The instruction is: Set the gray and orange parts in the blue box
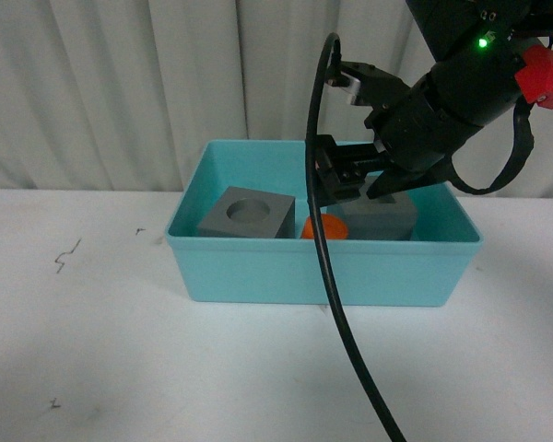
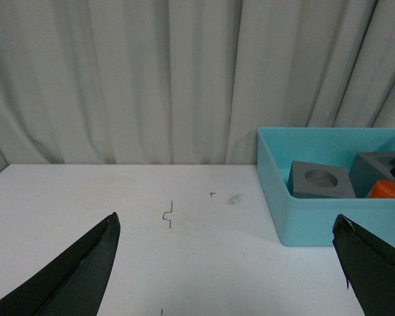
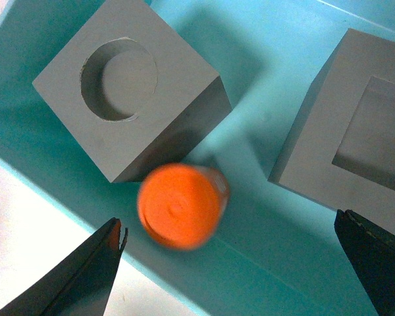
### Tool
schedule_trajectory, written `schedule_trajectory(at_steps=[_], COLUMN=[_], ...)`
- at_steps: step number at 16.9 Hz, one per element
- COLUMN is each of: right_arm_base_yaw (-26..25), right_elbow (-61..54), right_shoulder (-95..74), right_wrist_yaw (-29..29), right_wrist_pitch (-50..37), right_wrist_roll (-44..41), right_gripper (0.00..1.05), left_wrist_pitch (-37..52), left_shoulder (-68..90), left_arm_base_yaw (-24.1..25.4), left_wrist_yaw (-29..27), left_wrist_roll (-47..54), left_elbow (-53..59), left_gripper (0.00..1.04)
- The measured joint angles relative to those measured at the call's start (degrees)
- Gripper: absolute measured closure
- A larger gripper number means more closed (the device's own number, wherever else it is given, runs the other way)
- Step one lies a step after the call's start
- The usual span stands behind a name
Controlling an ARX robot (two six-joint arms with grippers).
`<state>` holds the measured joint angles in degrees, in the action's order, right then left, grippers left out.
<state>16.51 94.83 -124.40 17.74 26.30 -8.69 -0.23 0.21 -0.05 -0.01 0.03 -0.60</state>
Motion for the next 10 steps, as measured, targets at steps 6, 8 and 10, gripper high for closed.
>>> schedule_trajectory(at_steps=[6, 8, 10], right_arm_base_yaw=[-0.9, -2.4, -4.0], right_elbow=[-0.8, -3.0, -7.7], right_shoulder=[6.2, 11.7, 18.7], right_wrist_yaw=[0.3, -0.3, -1.4], right_wrist_pitch=[-3.9, -9.2, -14.8], right_wrist_roll=[0.9, 1.8, 1.7], right_gripper=[0.06, 0.06, 0.06], left_wrist_pitch=[0.0, 0.0, 0.0], left_shoulder=[0.0, 0.0, 0.0], left_arm_base_yaw=[0.0, 0.0, 0.0], left_wrist_yaw=[0.0, 0.0, 0.0], left_wrist_roll=[0.0, 0.0, 0.0], left_elbow=[0.0, 0.0, 0.0], left_gripper=[0.07, 0.07, 0.07])
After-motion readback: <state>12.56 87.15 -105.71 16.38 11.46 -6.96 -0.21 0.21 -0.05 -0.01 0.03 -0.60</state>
